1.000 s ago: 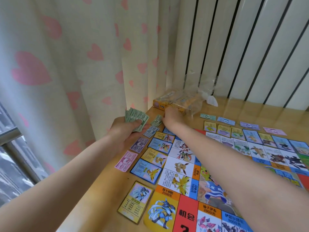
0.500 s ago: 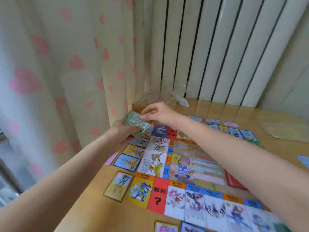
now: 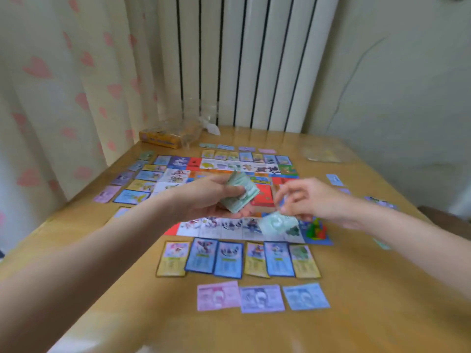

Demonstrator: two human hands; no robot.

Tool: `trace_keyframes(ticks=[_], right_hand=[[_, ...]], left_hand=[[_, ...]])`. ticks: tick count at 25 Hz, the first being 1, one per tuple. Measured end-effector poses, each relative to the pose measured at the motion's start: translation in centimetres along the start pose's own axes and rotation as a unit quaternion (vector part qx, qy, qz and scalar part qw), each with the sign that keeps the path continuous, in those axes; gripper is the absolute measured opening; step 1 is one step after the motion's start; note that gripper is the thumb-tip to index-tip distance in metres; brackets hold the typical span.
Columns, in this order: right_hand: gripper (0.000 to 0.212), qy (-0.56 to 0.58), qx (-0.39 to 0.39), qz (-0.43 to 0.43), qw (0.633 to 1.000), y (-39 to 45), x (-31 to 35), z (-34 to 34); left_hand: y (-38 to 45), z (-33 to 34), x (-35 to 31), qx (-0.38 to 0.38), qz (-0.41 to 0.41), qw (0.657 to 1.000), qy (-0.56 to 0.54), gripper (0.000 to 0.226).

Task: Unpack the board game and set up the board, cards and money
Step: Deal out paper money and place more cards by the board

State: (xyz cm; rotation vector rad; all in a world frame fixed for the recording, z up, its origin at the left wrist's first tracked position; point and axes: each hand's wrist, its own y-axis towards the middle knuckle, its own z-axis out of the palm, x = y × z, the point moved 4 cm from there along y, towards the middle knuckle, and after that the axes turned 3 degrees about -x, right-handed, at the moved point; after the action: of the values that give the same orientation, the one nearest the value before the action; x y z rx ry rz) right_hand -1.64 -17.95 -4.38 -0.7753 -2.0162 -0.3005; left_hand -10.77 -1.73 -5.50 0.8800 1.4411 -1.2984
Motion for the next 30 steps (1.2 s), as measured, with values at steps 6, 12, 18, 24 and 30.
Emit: trace_keyframes(ticks=[6,12,18,24,30], right_hand=[[0.011,0.100,-0.020,0.086,0.991,-7.1,-4.1,-0.2],[0.017,0.059,0.029,-0.046,0.997,-4.0,3.0,8.8],[0.004,-0.133,0.011,-0.148,0.980,-1.5,5.0,16.1],[0.010,-0.238,0.003,-0.188,0.953,-1.6,4.8,16.4],[0.027,-0.235,-0.130,-0.200,0.942,-0.7,6.0,8.9]], left_hand=[[-1.3,4.4,0.9,-0.018,-0.020,0.998,0.053,0.010],[-4.7,-0.1,-0.2,-0.122,0.015,0.991,0.043,0.012],[-7.9,-6.5,3.4,-0.215,-0.022,0.976,0.006,0.007],[-7.0,-6.7,4.5,-0.199,-0.041,0.979,-0.001,0.006],[-4.7,-3.0,2.3,-0.101,-0.038,0.993,-0.045,0.013]])
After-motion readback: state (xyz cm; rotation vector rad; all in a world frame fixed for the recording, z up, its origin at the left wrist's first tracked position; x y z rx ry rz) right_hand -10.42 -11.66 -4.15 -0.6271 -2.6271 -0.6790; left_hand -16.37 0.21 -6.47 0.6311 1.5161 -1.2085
